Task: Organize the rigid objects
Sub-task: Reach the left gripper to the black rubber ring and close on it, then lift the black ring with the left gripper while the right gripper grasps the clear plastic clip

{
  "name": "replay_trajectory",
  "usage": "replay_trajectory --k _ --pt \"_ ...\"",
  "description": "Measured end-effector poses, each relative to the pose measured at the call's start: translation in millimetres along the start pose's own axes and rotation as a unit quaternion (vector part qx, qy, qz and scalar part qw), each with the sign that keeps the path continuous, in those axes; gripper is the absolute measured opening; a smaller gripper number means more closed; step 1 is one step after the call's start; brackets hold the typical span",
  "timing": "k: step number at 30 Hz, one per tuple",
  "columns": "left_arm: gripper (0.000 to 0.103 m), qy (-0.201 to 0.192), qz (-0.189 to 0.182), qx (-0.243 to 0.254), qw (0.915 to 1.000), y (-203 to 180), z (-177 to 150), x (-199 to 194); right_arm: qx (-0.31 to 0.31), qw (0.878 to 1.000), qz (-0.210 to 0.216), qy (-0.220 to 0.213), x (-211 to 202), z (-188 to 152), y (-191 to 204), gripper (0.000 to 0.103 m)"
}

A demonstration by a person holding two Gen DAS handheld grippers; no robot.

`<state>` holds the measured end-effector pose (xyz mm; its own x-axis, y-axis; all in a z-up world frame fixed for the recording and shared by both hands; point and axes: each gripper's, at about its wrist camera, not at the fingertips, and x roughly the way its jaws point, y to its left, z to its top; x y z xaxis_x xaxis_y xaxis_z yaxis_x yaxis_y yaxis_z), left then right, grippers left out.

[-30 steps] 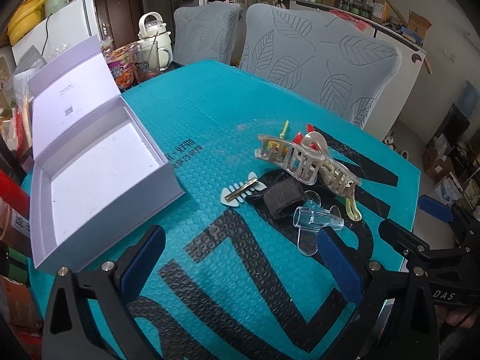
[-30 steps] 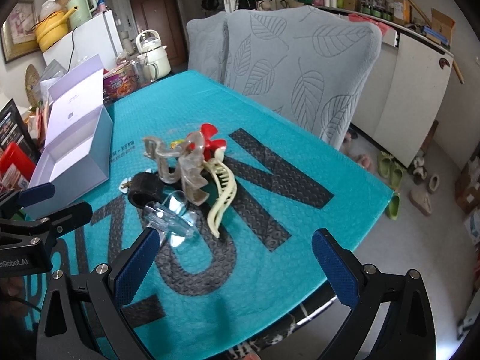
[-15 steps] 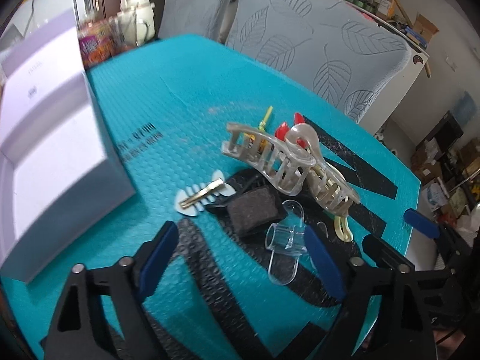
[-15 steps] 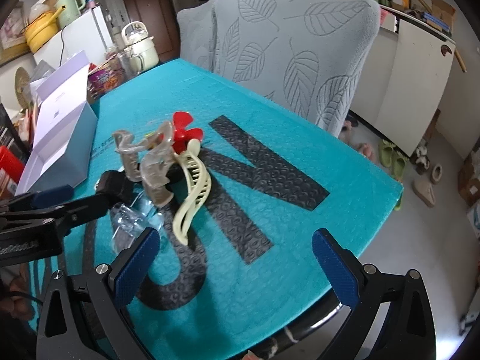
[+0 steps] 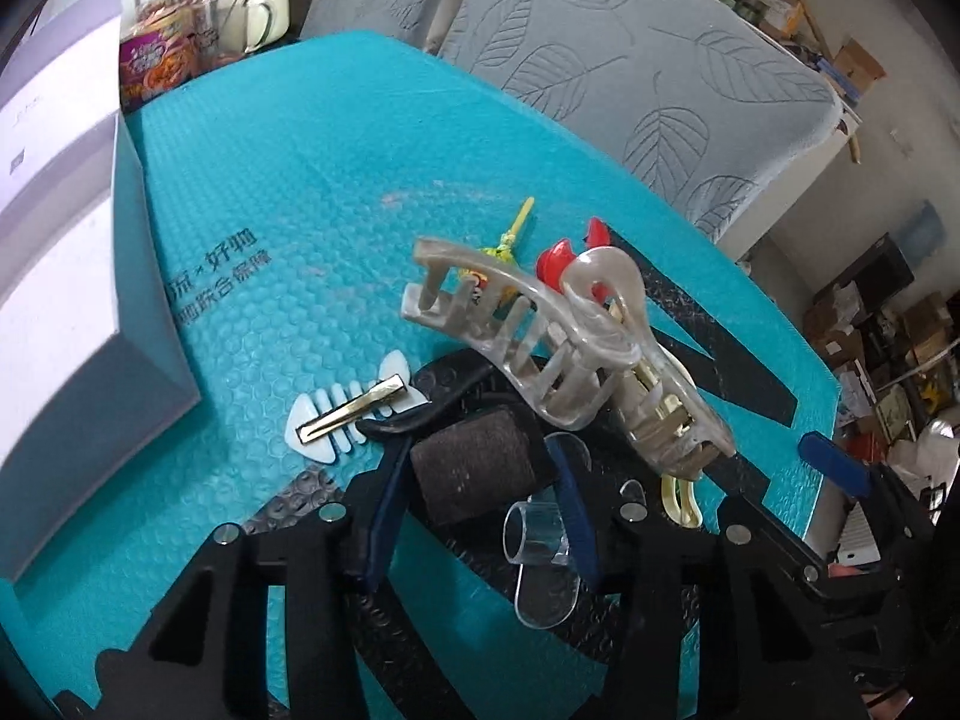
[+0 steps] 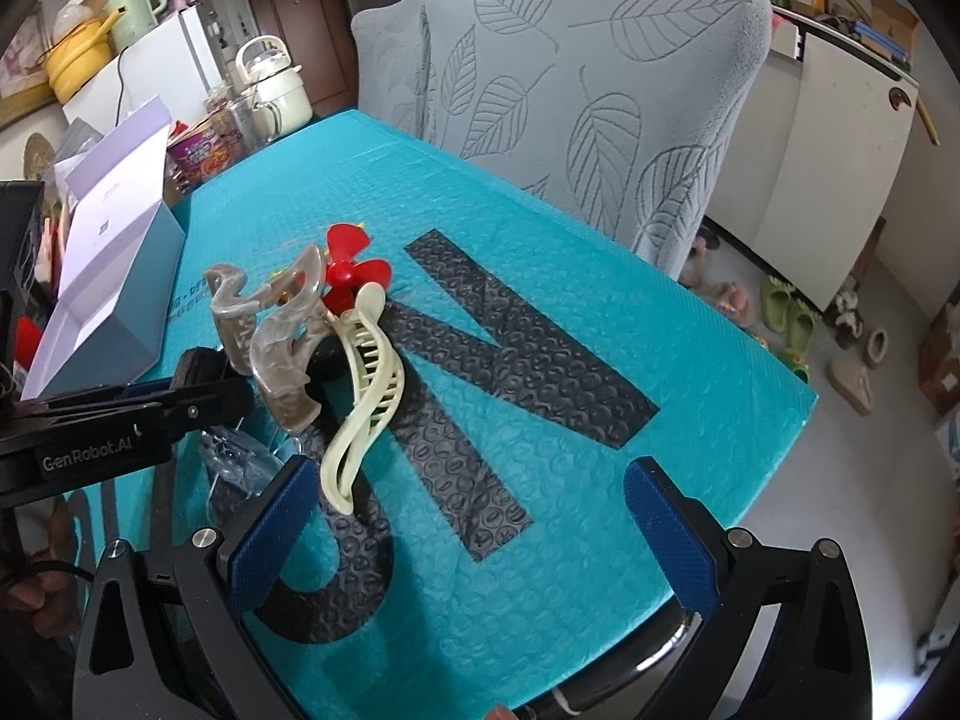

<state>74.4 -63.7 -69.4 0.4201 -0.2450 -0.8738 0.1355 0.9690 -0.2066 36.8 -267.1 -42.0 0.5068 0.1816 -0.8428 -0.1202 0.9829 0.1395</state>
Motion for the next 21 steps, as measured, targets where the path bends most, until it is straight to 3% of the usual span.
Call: replay_trajectory --k 11,17,21 --pt "0.046 -0.023 -0.003 -0.006 0.9997 15.7 -24.4 -33.6 -0.013 1.0 0.024 -0.003 -6.1 -1.4 17.8 0.103" --pt "0.046 -0.036 0.013 -0.014 0.9992 35.0 -34.2 -49.8 -0.032 0.998 0.049 -0.002 -10.1 -4.6 38.4 0.103" --pt "0.046 -0.04 0.022 -0.028 0.9986 46.0 -44.0 -59.5 -0.039 0.997 0.063 0.005 -10.4 -9.2 51.9 0.089"
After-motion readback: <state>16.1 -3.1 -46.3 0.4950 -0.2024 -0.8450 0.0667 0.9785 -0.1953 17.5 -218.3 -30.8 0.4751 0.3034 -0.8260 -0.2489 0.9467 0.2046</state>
